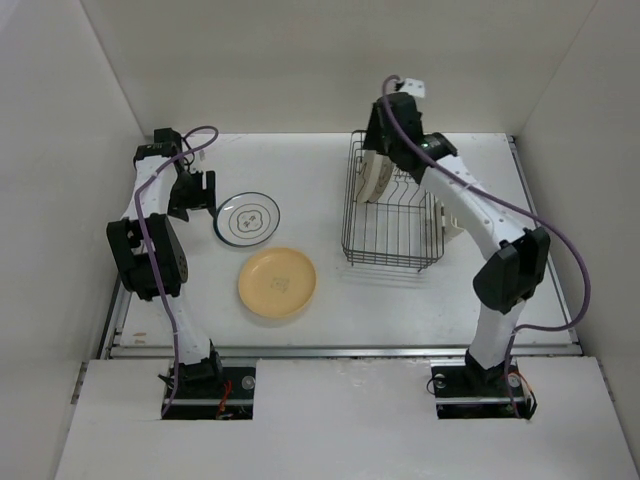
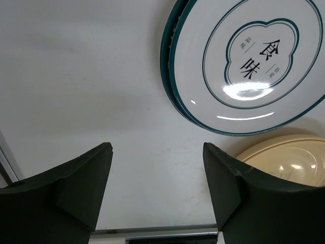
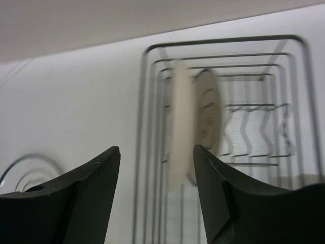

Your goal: Unload the plates from the dish rack

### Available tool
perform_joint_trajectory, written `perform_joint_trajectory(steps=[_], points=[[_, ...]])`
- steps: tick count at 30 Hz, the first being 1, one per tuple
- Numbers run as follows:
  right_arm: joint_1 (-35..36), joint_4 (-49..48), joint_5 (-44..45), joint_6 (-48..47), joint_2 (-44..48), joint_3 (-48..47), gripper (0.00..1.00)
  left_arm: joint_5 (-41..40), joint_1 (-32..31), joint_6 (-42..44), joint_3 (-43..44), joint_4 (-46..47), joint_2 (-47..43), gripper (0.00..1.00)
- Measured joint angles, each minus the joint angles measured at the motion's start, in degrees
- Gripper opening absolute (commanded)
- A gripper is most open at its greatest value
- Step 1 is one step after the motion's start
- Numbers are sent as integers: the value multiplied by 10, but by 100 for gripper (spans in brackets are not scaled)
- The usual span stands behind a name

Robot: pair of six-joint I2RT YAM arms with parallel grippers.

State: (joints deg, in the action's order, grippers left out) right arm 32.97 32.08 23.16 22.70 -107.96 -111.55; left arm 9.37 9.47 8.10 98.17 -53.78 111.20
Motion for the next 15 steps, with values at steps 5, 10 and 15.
perform_joint_trajectory(steps=[5, 10, 15], points=[[-78, 11, 51, 58, 22, 38, 56, 0, 0, 0, -1, 1, -10, 69], [-103, 22, 21, 91, 18, 54, 52, 0, 0, -1, -2, 2, -10, 69], [-139, 21, -21, 113, -12, 57, 55, 0, 0, -5, -2, 2, -10, 69]])
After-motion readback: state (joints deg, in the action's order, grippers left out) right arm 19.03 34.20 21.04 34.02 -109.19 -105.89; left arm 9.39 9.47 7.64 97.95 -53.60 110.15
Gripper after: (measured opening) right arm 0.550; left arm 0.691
